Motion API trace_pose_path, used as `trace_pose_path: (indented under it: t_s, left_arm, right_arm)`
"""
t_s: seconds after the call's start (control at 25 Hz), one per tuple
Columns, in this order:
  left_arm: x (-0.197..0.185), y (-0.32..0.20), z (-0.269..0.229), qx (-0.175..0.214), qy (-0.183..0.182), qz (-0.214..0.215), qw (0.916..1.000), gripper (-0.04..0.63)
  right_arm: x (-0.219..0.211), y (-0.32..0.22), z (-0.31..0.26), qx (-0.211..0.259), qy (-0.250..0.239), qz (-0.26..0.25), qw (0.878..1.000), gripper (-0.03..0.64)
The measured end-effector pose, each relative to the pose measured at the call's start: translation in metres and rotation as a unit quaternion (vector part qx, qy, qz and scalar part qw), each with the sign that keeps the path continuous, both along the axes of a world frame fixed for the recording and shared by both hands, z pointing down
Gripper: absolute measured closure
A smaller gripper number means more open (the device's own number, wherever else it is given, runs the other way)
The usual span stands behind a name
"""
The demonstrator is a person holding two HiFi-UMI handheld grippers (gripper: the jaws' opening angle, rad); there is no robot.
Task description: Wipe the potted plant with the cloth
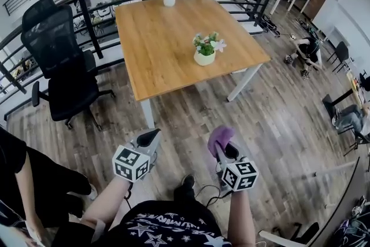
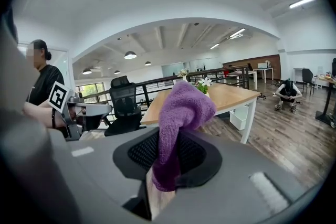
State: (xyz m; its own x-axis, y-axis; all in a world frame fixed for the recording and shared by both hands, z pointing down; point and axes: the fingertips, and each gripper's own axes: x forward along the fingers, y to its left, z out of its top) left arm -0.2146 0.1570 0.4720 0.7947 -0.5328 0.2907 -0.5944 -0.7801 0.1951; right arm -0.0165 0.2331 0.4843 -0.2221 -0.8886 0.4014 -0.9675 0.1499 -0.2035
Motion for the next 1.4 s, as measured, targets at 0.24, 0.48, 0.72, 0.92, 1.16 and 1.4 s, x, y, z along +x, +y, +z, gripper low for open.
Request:
trace_pose_path:
  t_s: [0.24,0.48,0.72,0.92,1.16,1.4]
  left_arm:
    - [0.042,-0.034,-0.002,-0.001,-0.007,-0.019,0.9998,0.594]
    - [0.088,-0.059,-0.001,-0.002,-0.012,-0.03,0.9995,0.594]
    - [0.126,-0.079,-0.005,0.0,0.0,-0.035,0.9994,0.594]
    - [0.14,-0.09,-0.003,-0.013,-0.001,-0.038,0.9992,0.594]
    - [0.154,-0.117,0.0,-0.013,-0.008,-0.03,0.9994,0.55]
    - [0.173,-0.157,0.011,-0.027,0.001,-0.023,0.9994,0.543]
  right_arm:
    - [0.046,-0.041,0.002,-0.001,-0.011,-0.016,1.0,0.531]
    - [0.092,-0.072,0.007,0.002,-0.024,-0.029,0.999,0.531]
    - [0.129,-0.098,0.007,0.005,-0.034,-0.038,0.999,0.531]
    - [0.145,-0.106,0.008,0.002,-0.04,-0.038,0.998,0.531]
    - [0.155,-0.122,0.021,-0.014,-0.044,-0.036,0.998,0.531]
    - [0.174,-0.158,0.024,-0.021,-0.031,-0.024,0.999,0.531]
